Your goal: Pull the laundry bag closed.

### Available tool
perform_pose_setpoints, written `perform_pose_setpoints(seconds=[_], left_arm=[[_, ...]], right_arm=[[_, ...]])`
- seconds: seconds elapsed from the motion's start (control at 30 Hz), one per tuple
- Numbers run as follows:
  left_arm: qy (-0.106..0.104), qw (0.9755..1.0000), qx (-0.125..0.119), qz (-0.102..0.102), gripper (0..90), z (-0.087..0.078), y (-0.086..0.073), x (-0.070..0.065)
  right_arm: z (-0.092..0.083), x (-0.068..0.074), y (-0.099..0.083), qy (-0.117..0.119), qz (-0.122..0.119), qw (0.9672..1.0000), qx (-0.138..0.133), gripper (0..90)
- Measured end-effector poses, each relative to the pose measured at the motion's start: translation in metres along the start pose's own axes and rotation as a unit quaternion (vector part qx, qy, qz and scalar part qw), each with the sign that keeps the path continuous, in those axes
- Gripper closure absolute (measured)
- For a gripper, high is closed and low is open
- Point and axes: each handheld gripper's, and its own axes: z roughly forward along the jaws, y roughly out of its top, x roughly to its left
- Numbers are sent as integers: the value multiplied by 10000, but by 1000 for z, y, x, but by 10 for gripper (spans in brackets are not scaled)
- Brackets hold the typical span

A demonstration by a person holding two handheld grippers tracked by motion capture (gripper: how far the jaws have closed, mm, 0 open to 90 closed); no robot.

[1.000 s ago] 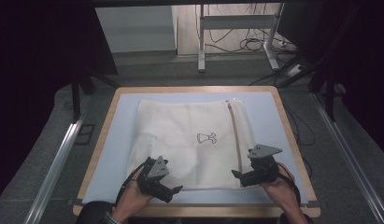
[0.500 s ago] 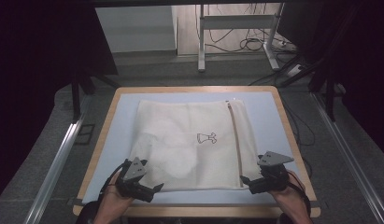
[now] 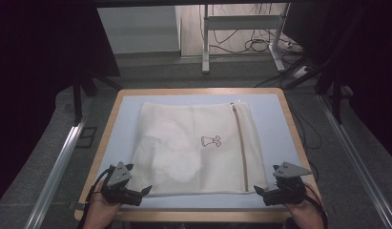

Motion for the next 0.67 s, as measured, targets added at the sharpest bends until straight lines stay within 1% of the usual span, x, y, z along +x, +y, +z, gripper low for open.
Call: perform_pose_setpoints(seconds=[0.23, 0.33, 0.37, 0.43, 0.67], left_arm=[[119, 9998, 16, -168, 4, -7, -12, 9], [126, 9997, 49, -218, 4, -7, -14, 11], [99, 9996, -8, -272, 4, -9, -15, 12], [120, 9996, 14, -260, 4, -9, -15, 12], [146, 9997, 67, -199, 5, -7, -14, 11]], right_arm=[[-5, -1, -11, 2, 98, 9999, 105, 9], [-6, -1, -14, 24, 147, 9998, 141, 9], [-5, -1, -16, 68, 182, 9996, 184, 9], [-5, -1, -17, 90, 179, 9995, 232, 9], [-5, -2, -17, 95, 209, 9995, 209, 10]])
